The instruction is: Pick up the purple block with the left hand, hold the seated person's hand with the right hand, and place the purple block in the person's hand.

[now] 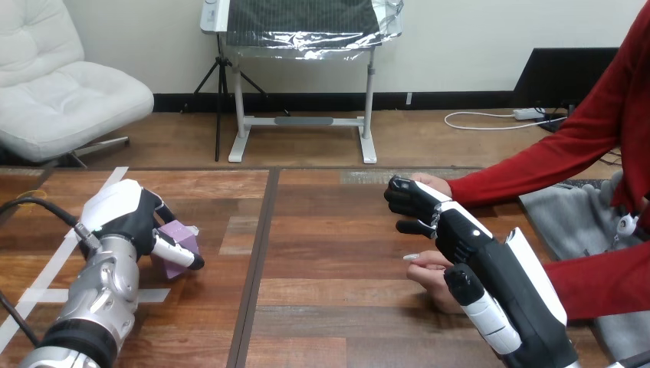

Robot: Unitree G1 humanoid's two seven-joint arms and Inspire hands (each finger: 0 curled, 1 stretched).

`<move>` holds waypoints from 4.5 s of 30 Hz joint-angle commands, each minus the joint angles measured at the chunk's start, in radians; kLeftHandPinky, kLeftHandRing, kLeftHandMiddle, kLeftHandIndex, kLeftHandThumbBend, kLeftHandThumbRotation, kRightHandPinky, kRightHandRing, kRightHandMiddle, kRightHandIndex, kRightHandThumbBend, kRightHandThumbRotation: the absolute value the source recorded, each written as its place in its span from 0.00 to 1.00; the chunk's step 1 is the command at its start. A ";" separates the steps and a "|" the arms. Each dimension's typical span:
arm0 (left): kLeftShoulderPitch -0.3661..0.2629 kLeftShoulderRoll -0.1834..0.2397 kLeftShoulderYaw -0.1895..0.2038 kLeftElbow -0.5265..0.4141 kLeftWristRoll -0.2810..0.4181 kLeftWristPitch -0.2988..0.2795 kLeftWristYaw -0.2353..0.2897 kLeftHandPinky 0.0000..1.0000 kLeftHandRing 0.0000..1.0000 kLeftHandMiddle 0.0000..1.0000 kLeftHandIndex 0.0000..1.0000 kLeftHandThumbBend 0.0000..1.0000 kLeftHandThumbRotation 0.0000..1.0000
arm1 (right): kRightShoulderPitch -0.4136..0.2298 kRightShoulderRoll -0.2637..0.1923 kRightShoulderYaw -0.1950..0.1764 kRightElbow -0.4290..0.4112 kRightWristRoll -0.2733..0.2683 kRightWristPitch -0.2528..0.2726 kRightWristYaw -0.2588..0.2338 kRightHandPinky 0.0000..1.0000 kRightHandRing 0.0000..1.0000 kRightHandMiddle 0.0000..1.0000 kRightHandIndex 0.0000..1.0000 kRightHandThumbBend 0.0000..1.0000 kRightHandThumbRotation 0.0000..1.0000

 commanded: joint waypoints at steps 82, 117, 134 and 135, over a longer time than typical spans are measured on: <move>0.390 -0.038 0.238 -1.040 -0.163 0.028 -0.017 0.22 0.27 0.34 0.42 0.78 0.00 | -0.550 -0.366 -0.138 0.526 -0.330 -0.005 -0.093 0.71 0.83 0.87 0.87 0.86 0.67; 0.457 -0.036 0.267 -1.219 -0.180 0.097 -0.093 0.20 0.26 0.34 0.41 0.78 0.00 | -0.796 -0.545 -0.034 0.806 -0.503 0.033 0.009 0.69 0.84 0.85 0.85 1.00 0.36; 0.456 -0.051 0.283 -1.226 -0.179 0.101 -0.122 0.18 0.24 0.33 0.41 0.78 0.00 | -0.884 -0.565 0.048 0.930 -0.569 0.057 0.044 0.70 0.84 0.85 0.84 1.00 0.21; 0.456 -0.051 0.283 -1.227 -0.178 0.100 -0.123 0.18 0.24 0.33 0.41 0.78 0.00 | -0.888 -0.565 0.053 0.938 -0.572 0.058 0.043 0.70 0.84 0.85 0.84 1.00 0.21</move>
